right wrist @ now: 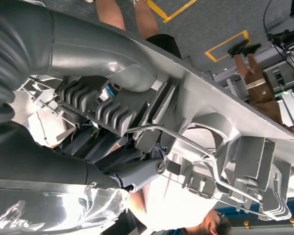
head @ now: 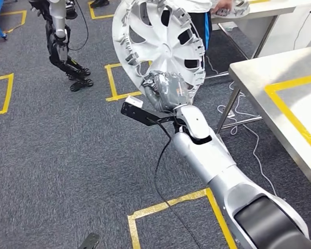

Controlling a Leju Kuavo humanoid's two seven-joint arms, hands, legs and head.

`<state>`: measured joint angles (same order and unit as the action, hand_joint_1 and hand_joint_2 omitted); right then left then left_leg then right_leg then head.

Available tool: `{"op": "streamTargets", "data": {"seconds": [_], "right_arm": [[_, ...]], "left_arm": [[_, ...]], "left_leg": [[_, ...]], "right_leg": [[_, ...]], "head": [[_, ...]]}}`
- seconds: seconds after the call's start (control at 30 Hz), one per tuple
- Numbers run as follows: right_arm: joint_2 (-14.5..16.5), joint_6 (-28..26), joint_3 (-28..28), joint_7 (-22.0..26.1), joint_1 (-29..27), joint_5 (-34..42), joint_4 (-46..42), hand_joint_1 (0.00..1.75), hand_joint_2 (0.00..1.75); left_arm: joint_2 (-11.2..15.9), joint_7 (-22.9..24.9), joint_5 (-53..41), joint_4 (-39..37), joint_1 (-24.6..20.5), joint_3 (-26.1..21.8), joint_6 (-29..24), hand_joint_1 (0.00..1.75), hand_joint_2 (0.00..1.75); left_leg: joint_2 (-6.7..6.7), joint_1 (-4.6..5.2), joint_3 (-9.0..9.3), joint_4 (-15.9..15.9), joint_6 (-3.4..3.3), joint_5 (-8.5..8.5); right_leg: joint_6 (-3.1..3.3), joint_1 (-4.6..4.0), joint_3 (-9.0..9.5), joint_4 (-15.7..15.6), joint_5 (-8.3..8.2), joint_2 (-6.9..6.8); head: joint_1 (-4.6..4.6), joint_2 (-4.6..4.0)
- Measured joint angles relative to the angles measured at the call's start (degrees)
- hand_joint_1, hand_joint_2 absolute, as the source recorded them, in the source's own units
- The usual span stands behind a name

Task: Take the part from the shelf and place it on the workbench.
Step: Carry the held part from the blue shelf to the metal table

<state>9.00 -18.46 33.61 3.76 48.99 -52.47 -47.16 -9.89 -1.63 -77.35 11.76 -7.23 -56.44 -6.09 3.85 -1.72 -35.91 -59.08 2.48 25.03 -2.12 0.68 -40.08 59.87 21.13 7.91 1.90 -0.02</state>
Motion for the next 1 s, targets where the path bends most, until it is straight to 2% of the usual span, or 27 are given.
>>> {"op": "streamTargets", "data": {"seconds": [0.03,0.07,0.1,0.17,0.2,0.23,0.27,0.3,0.33,0.4,0.47,0.53,0.57,0.6,0.67,0.7,0.73,0.77,0.8,0.83,0.87,0.9,0.93,1.0], "right_arm": [[0.0,-0.02,-0.01,-0.01,0.02,0.01,0.04,1.75,1.75],[-0.02,-0.02,-0.01,-0.01,0.03,0.02,0.09,1.75,1.75],[-0.04,-0.03,-0.02,-0.02,0.07,0.03,0.14,1.75,1.75],[0.01,-0.03,0.02,0.0,0.19,0.03,0.19,1.75,1.75],[0.03,-0.04,0.06,0.03,0.22,0.02,0.22,1.75,1.75],[0.06,-0.04,0.11,0.05,0.23,0.01,0.29,1.75,1.75],[0.08,-0.05,0.15,0.06,0.23,0.01,0.37,1.75,1.75],[0.07,-0.05,0.17,0.06,0.23,0.01,0.44,1.75,1.75],[0.07,-0.05,0.18,0.04,0.24,0.03,0.49,1.75,1.75],[0.16,-0.05,0.19,0.03,0.36,0.05,0.49,1.75,1.75],[0.35,-0.04,0.2,0.02,0.58,0.05,0.48,1.75,1.75],[0.46,-0.03,0.2,0.02,0.71,0.04,0.47,1.75,1.75],[0.5,-0.03,0.2,0.03,0.72,0.04,0.46,1.75,1.75],[0.54,-0.02,0.2,0.01,0.74,0.05,0.46,1.75,1.75],[0.72,-0.01,0.19,0.01,0.75,0.07,0.47,1.75,1.75],[0.8,0.01,0.19,0.01,0.73,0.05,0.48,1.75,1.75],[0.88,0.03,0.19,0.02,0.67,0.04,0.49,1.75,1.75],[0.92,0.05,0.2,0.02,0.61,0.03,0.53,1.75,1.75],[0.93,0.07,0.2,0.02,0.56,0.03,0.58,1.75,1.75],[0.95,0.09,0.21,0.02,0.53,0.04,0.63,1.75,1.75],[0.98,0.11,0.21,0.02,0.54,0.05,0.67,1.75,1.75],[1.03,0.13,0.21,0.02,0.6,0.06,0.68,1.75,1.75],[1.09,0.14,0.21,0.03,0.73,0.05,0.68,1.75,1.75],[1.15,0.18,0.21,0.05,0.99,0.0,0.75,1.75,1.75]], "left_arm": [[0.04,0.0,0.0,0.0,-0.03,-0.01,-0.01,0.0,1.75],[0.1,-0.01,0.0,0.0,-0.08,-0.01,-0.03,0.0,1.75],[0.13,-0.01,0.0,0.0,-0.12,-0.02,-0.03,0.0,1.75],[0.16,-0.01,0.0,0.0,-0.08,-0.02,-0.01,0.0,1.75],[0.19,0.0,0.0,0.0,0.02,-0.03,-0.01,0.0,1.75],[0.25,0.0,0.0,0.0,0.13,-0.05,0.0,0.0,1.75],[0.32,0.0,0.0,0.0,0.22,-0.07,0.0,0.0,1.75],[0.38,-0.01,0.0,0.0,0.24,-0.09,-0.01,0.0,1.75],[0.42,-0.01,0.0,0.0,0.24,-0.1,0.0,0.0,1.75],[0.44,-0.01,0.0,0.0,0.23,-0.1,0.0,0.0,1.75],[0.49,-0.01,0.0,0.0,0.29,-0.1,0.01,0.0,1.75],[0.48,-0.01,0.0,0.0,0.3,-0.11,0.03,0.0,1.75],[0.44,-0.01,0.01,0.0,0.25,-0.12,0.04,0.0,1.75],[0.39,-0.03,0.01,0.0,0.19,-0.13,0.05,0.0,1.75],[0.36,-0.07,0.02,0.0,0.13,-0.13,0.04,0.0,1.75],[0.37,-0.09,0.08,0.0,0.16,-0.14,0.03,0.0,1.75],[0.37,-0.16,0.14,0.0,0.18,-0.15,0.03,0.0,1.75],[0.38,-0.23,0.21,0.0,0.16,-0.16,0.04,0.0,1.75],[0.39,-0.3,0.27,0.0,0.11,-0.17,0.04,0.0,1.75],[0.4,-0.36,0.27,0.0,0.05,-0.17,0.04,0.0,1.75],[0.41,-0.34,0.26,0.0,0.03,-0.17,0.04,0.0,1.75],[0.4,-0.32,0.24,0.0,0.06,-0.17,0.03,0.0,1.75],[0.38,-0.3,0.21,0.0,0.09,-0.17,0.02,0.0,1.75],[0.38,-0.27,0.1,0.0,0.11,-0.17,-0.02,0.0,1.75]], "left_leg": [[-0.62,0.05,0.0,0.04,-0.41,-0.15],[-1.2,0.06,0.07,0.13,-0.81,-0.29],[-1.81,0.05,0.12,0.23,-1.19,-0.42],[-2.94,0.24,0.2,0.33,-1.72,-0.43],[-3.59,0.37,0.21,0.33,-1.92,-0.36],[-4.26,0.48,0.23,0.33,-2.03,-0.3],[-4.94,0.55,0.25,0.33,-2.09,-0.25],[-5.59,0.61,0.29,0.32,-2.1,-0.19],[-6.17,0.66,0.37,0.32,-2.03,-0.11],[-7.17,0.9,0.59,0.24,-1.66,0.15],[-8.11,1.2,0.8,0.19,-1.13,0.37],[-9.23,1.22,1.12,0.36,-0.51,0.49],[-9.29,1.08,1.29,0.34,-0.18,0.74],[-8.66,0.97,1.11,-0.33,0.13,1.38],[-6.11,0.81,-1.16,-5.12,0.49,4.13],[-5.03,0.81,-3.16,-8.95,0.55,5.78],[-4.51,0.81,-5.16,-12.57,0.61,7.0],[-4.32,0.8,-6.55,-14.84,0.66,7.28],[-4.24,0.75,-6.98,-15.15,0.69,6.47],[-4.07,0.66,-6.31,-13.29,0.72,4.67],[-3.51,0.47,-4.81,-9.91,0.82,2.43],[-2.35,0.21,-3.07,-6.2,0.94,0.69],[-1.28,-0.02,-1.6,-3.07,0.9,-0.22],[-0.1,-0.11,-0.37,-0.34,0.44,-0.17]], "right_leg": [[-0.37,0.12,-0.13,-0.25,-0.19,0.36],[-0.66,0.05,-0.42,0.04,0.04,-0.27],[-0.86,-0.07,-1.11,1.32,0.83,-1.6],[-1.08,-0.35,-3.88,7.33,4.03,-5.3],[-1.15,-0.34,-5.6,11.12,5.7,-6.41],[-1.2,-0.32,-6.87,14.0,6.76,-6.97],[-1.21,-0.3,-7.25,15.14,6.91,-7.26],[-1.15,-0.3,-6.5,14.12,6.14,-7.52],[-1.05,-0.33,-4.75,11.27,4.76,-8.02],[-0.69,-0.65,-0.47,4.09,2.48,-10.26],[-0.15,-1.12,1.52,0.68,1.97,-11.38],[0.51,-1.35,1.48,0.45,1.89,-10.13],[0.82,-1.25,1.54,0.29,1.79,-9.43],[1.18,-1.1,1.66,0.1,1.68,-8.77],[1.76,-0.74,1.93,-0.21,1.5,-7.55],[1.93,-0.69,1.94,-0.24,1.47,-6.93],[2.01,-0.66,1.95,-0.24,1.46,-6.25],[2.03,-0.65,1.97,-0.23,1.47,-5.52],[2.01,-0.6,2.0,-0.21,1.46,-4.75],[1.93,-0.5,2.03,-0.17,1.45,-3.94],[1.73,-0.35,2.02,-0.09,1.46,-3.12],[1.4,-0.28,1.89,0.08,1.47,-2.34],[1.01,-0.2,1.61,0.27,1.47,-1.58],[0.11,-0.06,1.02,0.31,1.27,-0.38]], "head": [[-0.05,0.0],[0.04,0.0],[0.32,0.0],[0.76,-0.01],[0.84,-0.01],[0.82,-0.01],[0.83,0.0],[0.84,0.0],[0.84,0.0],[0.82,-0.01],[0.76,-0.01],[0.74,-0.01],[0.73,0.0],[0.7,-0.01],[0.46,-0.01],[0.33,-0.01],[0.23,-0.01],[0.2,-0.01],[0.2,-0.01],[0.21,-0.01],[0.2,-0.01],[0.15,-0.01],[0.1,-0.01],[-0.06,0.0]]}}
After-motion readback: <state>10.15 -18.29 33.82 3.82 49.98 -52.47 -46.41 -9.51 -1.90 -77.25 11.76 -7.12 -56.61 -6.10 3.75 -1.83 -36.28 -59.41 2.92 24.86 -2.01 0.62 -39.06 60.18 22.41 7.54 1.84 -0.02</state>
